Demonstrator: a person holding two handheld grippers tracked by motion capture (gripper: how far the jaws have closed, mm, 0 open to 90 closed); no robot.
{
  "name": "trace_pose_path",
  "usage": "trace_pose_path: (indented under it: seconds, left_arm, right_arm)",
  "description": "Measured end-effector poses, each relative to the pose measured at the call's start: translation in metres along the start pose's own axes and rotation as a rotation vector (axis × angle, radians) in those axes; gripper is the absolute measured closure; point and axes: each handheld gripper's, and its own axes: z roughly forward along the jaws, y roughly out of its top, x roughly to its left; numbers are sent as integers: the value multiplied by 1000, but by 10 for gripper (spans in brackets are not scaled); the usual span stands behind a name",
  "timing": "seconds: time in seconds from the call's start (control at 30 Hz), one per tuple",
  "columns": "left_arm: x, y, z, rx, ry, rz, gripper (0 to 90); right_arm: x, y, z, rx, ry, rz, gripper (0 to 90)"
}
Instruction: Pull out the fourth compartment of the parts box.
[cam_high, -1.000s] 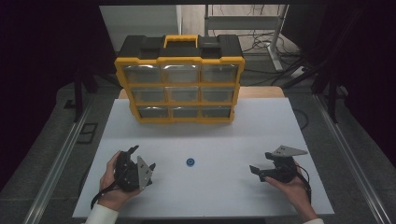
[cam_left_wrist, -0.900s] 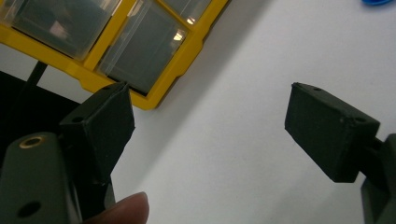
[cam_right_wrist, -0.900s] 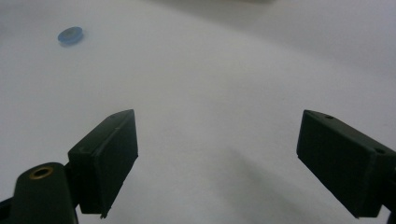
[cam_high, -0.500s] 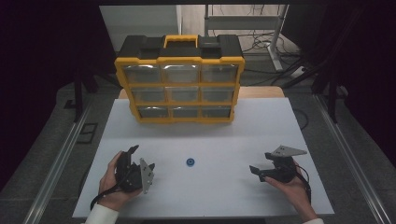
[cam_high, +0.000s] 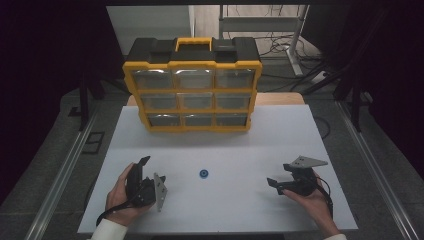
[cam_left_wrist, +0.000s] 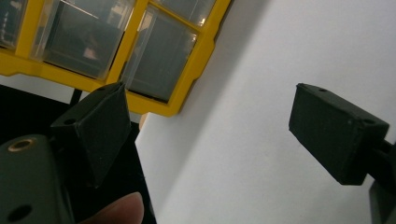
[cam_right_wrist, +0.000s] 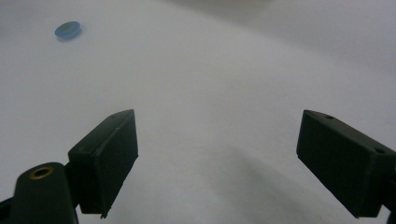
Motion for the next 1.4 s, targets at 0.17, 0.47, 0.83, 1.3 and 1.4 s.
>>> trace_pose_path:
  seconds: [0.17,0.47,0.83,1.3,1.4]
  left_arm:
    - [-3,0,0,6,14,43,133]
    - [-6,1,0,4,21,75,130]
    - [-6,5,0,-3,38,84,124]
    - [1,12,7,7,50,82,119]
    - [5,12,8,7,50,76,119]
  right_arm:
    - [0,0,0,0,0,-1,130]
    - [0,0,0,-1,-4,-3,130]
    - [0,0,-1,-8,-1,1,130]
    - [1,1,0,-11,8,-4,130]
    - [1,1,0,-10,5,-4,130]
